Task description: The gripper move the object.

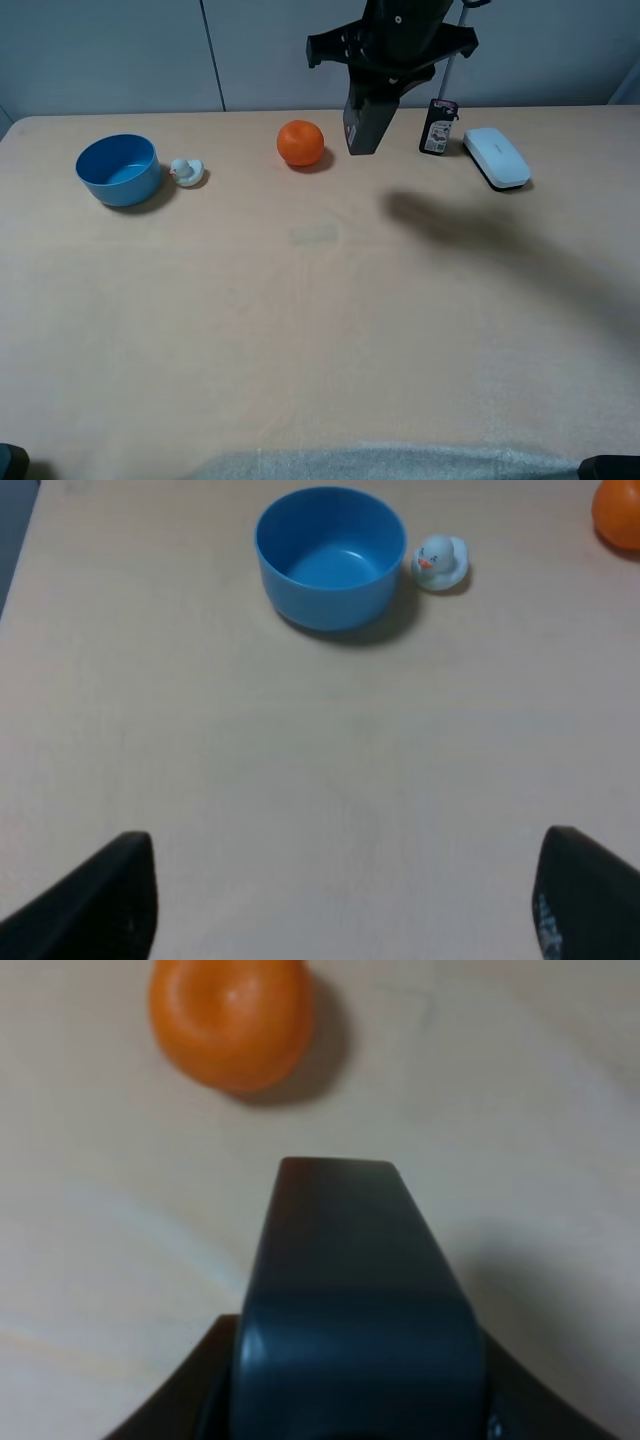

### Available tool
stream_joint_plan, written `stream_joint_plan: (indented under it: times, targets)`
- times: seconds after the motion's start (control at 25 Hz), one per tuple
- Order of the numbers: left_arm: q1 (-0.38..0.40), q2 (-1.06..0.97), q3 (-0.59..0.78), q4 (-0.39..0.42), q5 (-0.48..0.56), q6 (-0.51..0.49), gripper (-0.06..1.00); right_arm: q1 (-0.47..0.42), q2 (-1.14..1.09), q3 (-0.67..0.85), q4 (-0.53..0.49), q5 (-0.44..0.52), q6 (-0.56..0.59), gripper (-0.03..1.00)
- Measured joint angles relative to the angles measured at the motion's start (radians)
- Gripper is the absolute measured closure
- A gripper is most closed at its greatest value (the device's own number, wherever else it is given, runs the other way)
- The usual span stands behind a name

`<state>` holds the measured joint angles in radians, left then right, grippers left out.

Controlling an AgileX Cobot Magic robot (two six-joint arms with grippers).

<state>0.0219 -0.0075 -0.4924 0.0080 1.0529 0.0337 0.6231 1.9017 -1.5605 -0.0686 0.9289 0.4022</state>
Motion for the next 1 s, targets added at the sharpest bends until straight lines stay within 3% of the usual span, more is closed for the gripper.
stream_joint_plan:
  times: [0.2,0.6,1.0]
  targets:
    - [0.000,0.000,0.000,0.000,0.000,0.000,0.12,-0.026,0.082,-0.022,0.021,0.008,-0.051,0.67]
    - [0.000,0.000,0.000,0.000,0.000,0.000,0.12,-0.039,0.224,-0.252,0.069,0.096,-0.123,0.67]
    - [0.000,0.000,0.000,0.000,0.000,0.000,0.12,-0.060,0.297,-0.259,0.079,0.116,-0.159,0.67]
